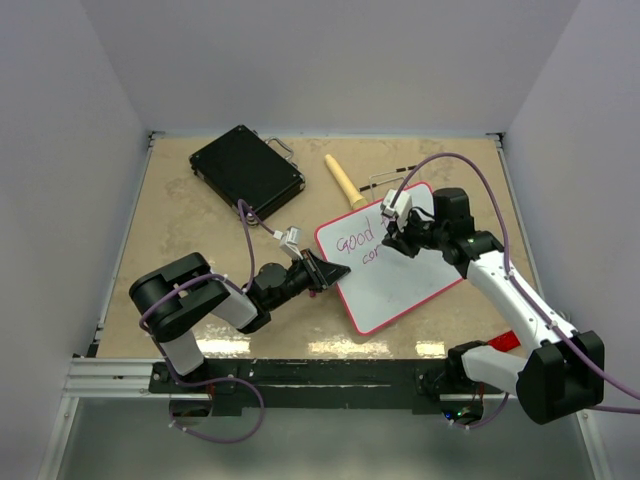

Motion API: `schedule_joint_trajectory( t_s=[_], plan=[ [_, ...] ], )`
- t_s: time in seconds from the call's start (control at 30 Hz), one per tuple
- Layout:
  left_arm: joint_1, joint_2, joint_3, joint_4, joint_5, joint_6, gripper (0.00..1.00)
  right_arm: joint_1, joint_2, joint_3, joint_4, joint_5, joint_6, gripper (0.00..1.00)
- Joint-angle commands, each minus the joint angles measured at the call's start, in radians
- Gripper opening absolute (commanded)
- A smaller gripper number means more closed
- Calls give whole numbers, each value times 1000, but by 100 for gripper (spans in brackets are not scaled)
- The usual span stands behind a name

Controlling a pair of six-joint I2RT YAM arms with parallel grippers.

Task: Write a sentence on the whiteboard
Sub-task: Write on the whiteboard with the whiteboard marker without the cap.

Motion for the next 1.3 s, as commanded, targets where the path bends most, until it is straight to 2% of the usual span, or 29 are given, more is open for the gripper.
schedule_joint_trajectory(
  t_s=[0.0,0.47,0.97,1.07,1.27],
  plan=[
    [0,-3,-3,298,26,75,0,3,-20,17,22,46,2,0],
    [0,1,-7,302,26,77,0,5,6,40,-163,-63,-183,0],
    [0,3,-7,305,28,75,0,3,2,45,61,70,17,0],
    [2,3,-9,308,28,74,0,2,5,40,61,98,19,0],
    [5,-3,-13,308,28,74,0,2,3,39,-23,52,-47,0]
  ],
)
